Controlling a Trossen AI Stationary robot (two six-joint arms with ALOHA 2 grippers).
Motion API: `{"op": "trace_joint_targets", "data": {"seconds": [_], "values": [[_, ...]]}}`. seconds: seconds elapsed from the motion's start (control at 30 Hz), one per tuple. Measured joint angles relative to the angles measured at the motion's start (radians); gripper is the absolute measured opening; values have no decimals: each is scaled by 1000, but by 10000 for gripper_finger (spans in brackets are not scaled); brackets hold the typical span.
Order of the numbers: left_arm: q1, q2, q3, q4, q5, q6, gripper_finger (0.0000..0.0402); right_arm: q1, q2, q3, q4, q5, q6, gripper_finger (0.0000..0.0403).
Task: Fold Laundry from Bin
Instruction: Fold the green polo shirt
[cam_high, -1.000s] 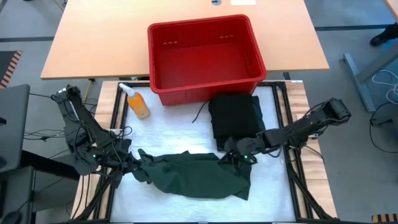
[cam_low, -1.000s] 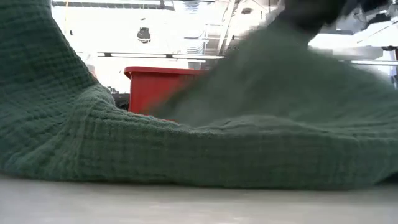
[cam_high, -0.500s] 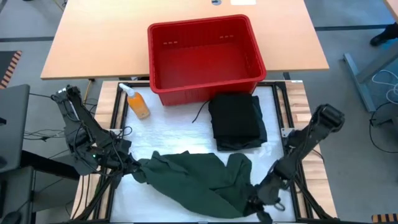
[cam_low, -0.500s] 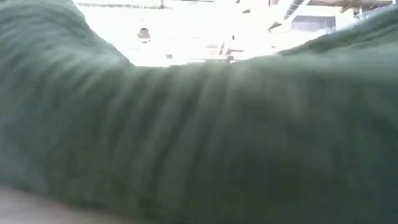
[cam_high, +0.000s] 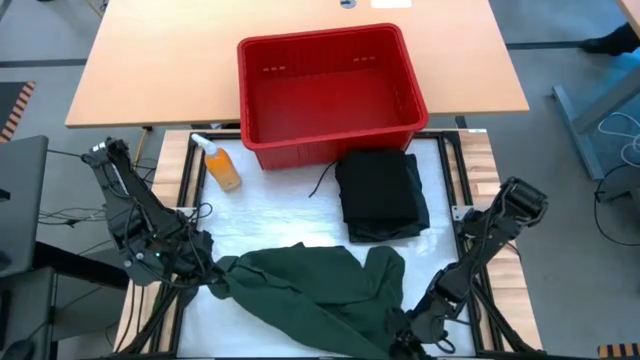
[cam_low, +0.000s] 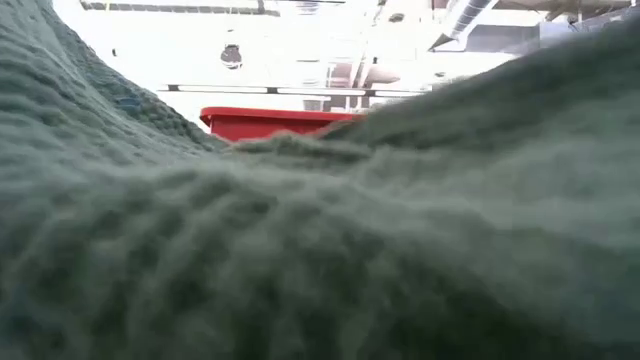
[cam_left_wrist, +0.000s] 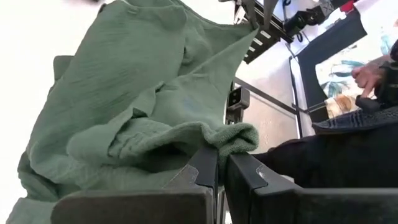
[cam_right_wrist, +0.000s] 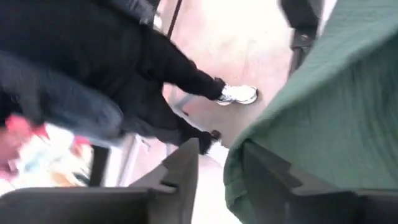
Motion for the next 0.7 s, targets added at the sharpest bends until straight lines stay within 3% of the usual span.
{"op": "trace_joint_targets", "data": {"seconds": [0.2, 0.37, 0.43, 0.57, 0.7], "values": [[0, 0, 0, -1, -9, -9, 0, 21, -1, 44, -257, -7, -413, 208], [0, 7, 0, 0, -19, -45, 0, 23, -1, 58, -534, 7, -636, 223], [0, 14, 0, 0, -20, -60, 0, 35, -1, 58, -601, 59, -746, 223], [0, 34, 0, -1, -30, -88, 0, 50, -1, 58, -639, 184, -944, 223], [0, 55, 0, 3, -34, -107, 0, 39, 4, 58, -630, 215, -1013, 223]]}}
